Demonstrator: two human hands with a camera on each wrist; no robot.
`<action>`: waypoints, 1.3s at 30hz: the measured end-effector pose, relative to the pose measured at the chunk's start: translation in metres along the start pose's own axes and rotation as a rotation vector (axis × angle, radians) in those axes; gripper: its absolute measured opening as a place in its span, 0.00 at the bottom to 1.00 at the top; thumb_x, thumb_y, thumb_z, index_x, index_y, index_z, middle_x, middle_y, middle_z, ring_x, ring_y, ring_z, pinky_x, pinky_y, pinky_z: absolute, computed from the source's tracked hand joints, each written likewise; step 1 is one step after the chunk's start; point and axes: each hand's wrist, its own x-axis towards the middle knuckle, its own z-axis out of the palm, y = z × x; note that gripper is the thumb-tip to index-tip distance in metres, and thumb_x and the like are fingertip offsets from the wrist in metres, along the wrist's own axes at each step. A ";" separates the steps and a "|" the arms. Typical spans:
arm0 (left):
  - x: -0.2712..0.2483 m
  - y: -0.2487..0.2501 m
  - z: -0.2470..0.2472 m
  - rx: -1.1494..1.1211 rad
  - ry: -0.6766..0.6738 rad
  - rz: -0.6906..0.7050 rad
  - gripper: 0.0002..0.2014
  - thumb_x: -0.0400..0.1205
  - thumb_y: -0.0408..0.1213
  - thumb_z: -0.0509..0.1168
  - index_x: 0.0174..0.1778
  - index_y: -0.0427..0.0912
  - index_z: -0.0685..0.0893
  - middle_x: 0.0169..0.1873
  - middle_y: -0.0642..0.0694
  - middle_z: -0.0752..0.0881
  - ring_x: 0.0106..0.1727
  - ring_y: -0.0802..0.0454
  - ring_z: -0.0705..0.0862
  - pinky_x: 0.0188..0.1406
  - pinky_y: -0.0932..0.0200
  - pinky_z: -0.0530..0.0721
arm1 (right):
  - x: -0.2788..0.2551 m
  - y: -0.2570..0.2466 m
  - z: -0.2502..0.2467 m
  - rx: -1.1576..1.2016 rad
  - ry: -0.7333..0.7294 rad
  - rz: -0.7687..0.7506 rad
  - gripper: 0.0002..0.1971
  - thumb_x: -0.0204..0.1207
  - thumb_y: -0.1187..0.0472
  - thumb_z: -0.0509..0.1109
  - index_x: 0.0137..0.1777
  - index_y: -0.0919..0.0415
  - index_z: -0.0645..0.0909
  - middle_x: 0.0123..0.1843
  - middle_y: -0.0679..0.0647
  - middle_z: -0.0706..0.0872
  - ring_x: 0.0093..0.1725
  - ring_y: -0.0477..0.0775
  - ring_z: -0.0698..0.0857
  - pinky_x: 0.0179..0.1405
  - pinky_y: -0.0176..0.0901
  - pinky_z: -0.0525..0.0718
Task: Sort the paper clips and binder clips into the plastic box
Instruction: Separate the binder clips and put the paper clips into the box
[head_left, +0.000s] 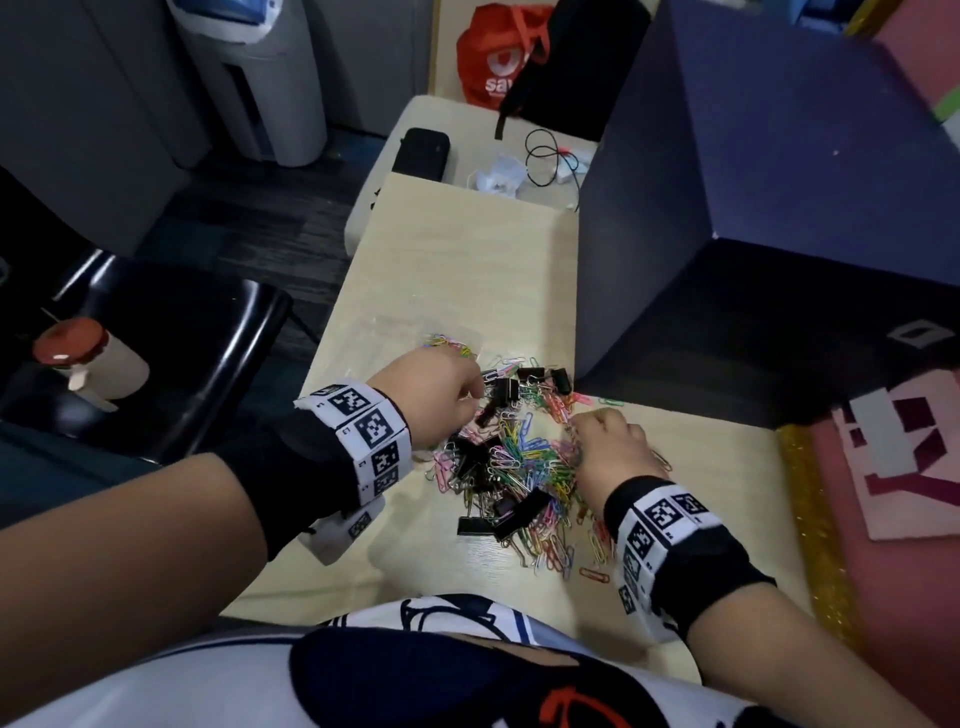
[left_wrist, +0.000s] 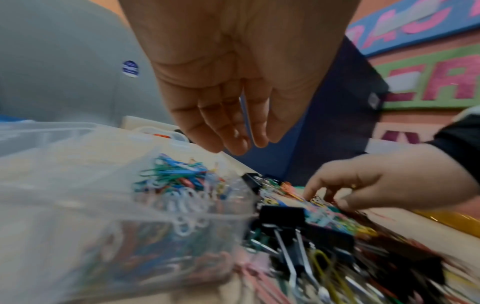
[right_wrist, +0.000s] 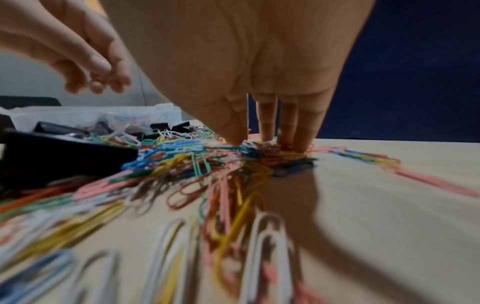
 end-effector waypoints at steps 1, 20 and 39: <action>0.002 0.005 0.004 0.024 -0.033 0.030 0.12 0.81 0.41 0.62 0.58 0.48 0.84 0.55 0.46 0.83 0.59 0.47 0.81 0.59 0.55 0.78 | -0.003 0.003 0.004 0.003 0.003 -0.021 0.33 0.71 0.74 0.59 0.76 0.52 0.66 0.74 0.55 0.66 0.72 0.60 0.66 0.68 0.48 0.70; 0.007 0.039 0.043 0.521 -0.303 0.247 0.21 0.77 0.51 0.66 0.64 0.50 0.75 0.59 0.47 0.80 0.60 0.44 0.76 0.55 0.46 0.81 | -0.026 -0.002 0.024 -0.021 0.004 -0.384 0.23 0.73 0.46 0.71 0.64 0.55 0.73 0.62 0.54 0.74 0.63 0.59 0.78 0.58 0.48 0.78; 0.001 0.060 0.057 0.597 -0.452 0.381 0.17 0.80 0.50 0.63 0.62 0.47 0.79 0.55 0.44 0.78 0.57 0.41 0.79 0.51 0.44 0.83 | 0.002 0.087 0.004 0.340 0.430 0.308 0.15 0.75 0.53 0.69 0.61 0.54 0.76 0.64 0.56 0.74 0.63 0.61 0.76 0.59 0.50 0.77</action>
